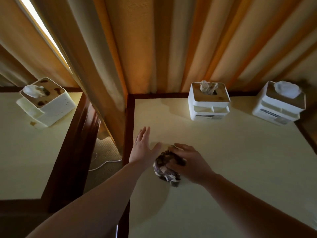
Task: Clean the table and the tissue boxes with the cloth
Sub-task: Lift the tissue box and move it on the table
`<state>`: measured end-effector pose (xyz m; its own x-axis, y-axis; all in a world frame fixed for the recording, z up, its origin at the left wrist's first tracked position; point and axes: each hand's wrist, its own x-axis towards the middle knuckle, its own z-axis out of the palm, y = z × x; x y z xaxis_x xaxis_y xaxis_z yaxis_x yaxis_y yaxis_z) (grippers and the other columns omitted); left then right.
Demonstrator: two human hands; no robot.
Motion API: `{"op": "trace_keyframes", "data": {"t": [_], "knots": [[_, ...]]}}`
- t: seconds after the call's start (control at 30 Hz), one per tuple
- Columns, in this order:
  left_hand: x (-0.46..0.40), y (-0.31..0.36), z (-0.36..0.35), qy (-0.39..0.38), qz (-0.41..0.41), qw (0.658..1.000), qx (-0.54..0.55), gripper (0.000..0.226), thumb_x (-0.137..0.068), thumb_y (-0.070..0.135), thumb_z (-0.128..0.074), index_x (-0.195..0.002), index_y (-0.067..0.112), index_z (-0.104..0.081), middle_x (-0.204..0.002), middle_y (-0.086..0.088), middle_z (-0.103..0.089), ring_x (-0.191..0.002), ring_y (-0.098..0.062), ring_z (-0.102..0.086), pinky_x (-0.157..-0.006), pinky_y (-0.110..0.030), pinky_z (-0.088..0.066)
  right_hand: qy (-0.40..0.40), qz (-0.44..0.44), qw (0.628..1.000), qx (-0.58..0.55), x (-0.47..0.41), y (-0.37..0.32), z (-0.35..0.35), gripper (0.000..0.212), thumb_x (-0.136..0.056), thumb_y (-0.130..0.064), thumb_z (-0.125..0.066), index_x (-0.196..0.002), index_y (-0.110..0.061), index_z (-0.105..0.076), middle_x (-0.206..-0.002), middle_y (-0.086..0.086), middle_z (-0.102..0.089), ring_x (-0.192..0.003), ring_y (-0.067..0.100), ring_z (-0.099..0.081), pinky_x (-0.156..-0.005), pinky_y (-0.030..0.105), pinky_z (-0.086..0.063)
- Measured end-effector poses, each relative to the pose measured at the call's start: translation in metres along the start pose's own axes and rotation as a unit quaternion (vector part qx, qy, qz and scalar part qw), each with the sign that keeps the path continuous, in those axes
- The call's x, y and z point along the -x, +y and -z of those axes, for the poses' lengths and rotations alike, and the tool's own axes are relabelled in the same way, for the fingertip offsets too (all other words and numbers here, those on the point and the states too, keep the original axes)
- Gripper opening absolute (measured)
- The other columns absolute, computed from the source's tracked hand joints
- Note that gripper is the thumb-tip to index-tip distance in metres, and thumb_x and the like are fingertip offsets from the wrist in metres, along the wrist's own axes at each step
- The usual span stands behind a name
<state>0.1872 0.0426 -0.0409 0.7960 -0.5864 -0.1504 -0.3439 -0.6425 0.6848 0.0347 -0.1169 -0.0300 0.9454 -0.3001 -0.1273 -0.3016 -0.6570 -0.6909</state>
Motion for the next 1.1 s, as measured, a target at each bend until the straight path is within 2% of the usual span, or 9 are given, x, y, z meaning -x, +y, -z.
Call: {"op": "trace_keyframes", "data": {"t": [0.1,0.13,0.23,0.4,0.67,0.87,0.97,1.03,1.1], "knots": [[-0.002,0.015,-0.003,-0.002,0.005,1.000,-0.002,0.083,-0.098,0.055,-0.053,-0.165,0.029,-0.012,-0.172,0.008,-0.011,-0.158,-0.013,-0.007,-0.128,-0.046,-0.020,0.017,-0.018,0.999,0.030,-0.003,0.010,0.023,0.073,-0.086,-0.067,-0.068,-0.151,-0.038,-0.053,-0.157,-0.007,-0.049,-0.149,0.010,-0.035,-0.124,0.031,-0.027],[-0.004,0.021,-0.004,-0.004,0.005,1.000,-0.005,0.083,-0.098,0.056,-0.054,-0.165,0.029,-0.012,-0.172,0.009,-0.011,-0.158,-0.014,-0.009,-0.127,-0.048,-0.023,0.021,-0.026,0.999,0.042,-0.005,0.014,0.031,0.075,-0.087,-0.069,-0.065,-0.153,-0.038,-0.051,-0.158,-0.008,-0.048,-0.149,0.010,-0.034,-0.125,0.032,-0.027],[-0.014,0.041,-0.013,-0.012,0.004,1.000,-0.003,0.085,-0.097,0.057,-0.056,-0.165,0.031,-0.012,-0.171,0.010,-0.013,-0.157,-0.015,-0.013,-0.125,-0.049,-0.027,0.038,-0.050,0.996,0.067,-0.011,0.029,0.055,0.075,-0.091,-0.069,-0.063,-0.156,-0.036,-0.045,-0.161,-0.011,-0.043,-0.151,0.009,-0.028,-0.121,0.026,-0.020],[-0.036,0.078,-0.034,-0.021,-0.004,1.000,0.007,0.091,-0.091,0.056,-0.064,-0.164,0.035,-0.013,-0.169,0.010,-0.019,-0.154,-0.015,-0.021,-0.122,-0.043,-0.032,0.092,-0.081,0.989,0.086,-0.022,0.057,0.098,0.079,-0.091,-0.065,-0.065,-0.159,-0.032,-0.040,-0.164,-0.005,-0.039,-0.153,0.011,-0.023,-0.121,0.030,-0.021],[-0.090,0.144,-0.070,-0.026,0.006,1.000,0.013,0.105,-0.087,0.050,-0.076,-0.164,0.036,-0.005,-0.168,0.002,-0.024,-0.150,-0.026,-0.031,-0.113,-0.046,-0.039,0.171,-0.117,0.973,0.107,-0.055,0.102,0.156,0.095,-0.088,-0.057,-0.072,-0.164,-0.026,-0.024,-0.158,0.005,-0.040,-0.147,0.025,-0.029,-0.116,0.044,-0.037],[-0.129,0.165,-0.091,-0.007,0.003,0.999,0.050,0.104,-0.081,0.042,-0.084,-0.158,0.040,-0.014,-0.150,-0.003,-0.046,-0.136,-0.026,-0.049,-0.102,-0.046,-0.049,0.155,-0.184,0.968,0.065,-0.095,0.123,0.174,0.118,-0.083,-0.053,-0.080,-0.167,-0.021,-0.004,-0.162,0.010,-0.038,-0.147,0.031,-0.038,-0.115,0.046,-0.039],[-0.141,0.165,-0.095,0.010,-0.004,0.999,0.050,0.100,-0.079,0.038,-0.086,-0.155,0.041,-0.022,-0.143,-0.001,-0.055,-0.129,-0.025,-0.054,-0.094,-0.040,-0.049,0.144,-0.184,0.972,-0.001,-0.110,0.132,0.177,0.118,-0.077,-0.048,-0.087,-0.165,-0.021,-0.014,-0.151,0.008,-0.051,-0.140,0.028,-0.048,-0.112,0.043,-0.044],[-0.145,0.165,-0.097,0.018,0.004,0.998,0.054,0.097,-0.080,0.035,-0.086,-0.155,0.040,-0.024,-0.137,0.003,-0.060,-0.122,-0.023,-0.059,-0.090,-0.037,-0.052,0.152,-0.163,0.975,-0.016,-0.116,0.137,0.175,0.104,-0.069,-0.049,-0.090,-0.155,-0.029,-0.035,-0.132,0.001,-0.064,-0.125,0.024,-0.060,-0.103,0.042,-0.052],[-0.148,0.163,-0.098,0.031,0.011,0.997,0.068,0.096,-0.081,0.035,-0.085,-0.156,0.041,-0.025,-0.133,0.006,-0.064,-0.117,-0.022,-0.063,-0.091,-0.041,-0.056,0.157,-0.144,0.977,-0.031,-0.118,0.138,0.174,0.091,-0.065,-0.048,-0.090,-0.143,-0.035,-0.046,-0.121,-0.005,-0.068,-0.114,0.018,-0.063,-0.097,0.041,-0.056]]}}
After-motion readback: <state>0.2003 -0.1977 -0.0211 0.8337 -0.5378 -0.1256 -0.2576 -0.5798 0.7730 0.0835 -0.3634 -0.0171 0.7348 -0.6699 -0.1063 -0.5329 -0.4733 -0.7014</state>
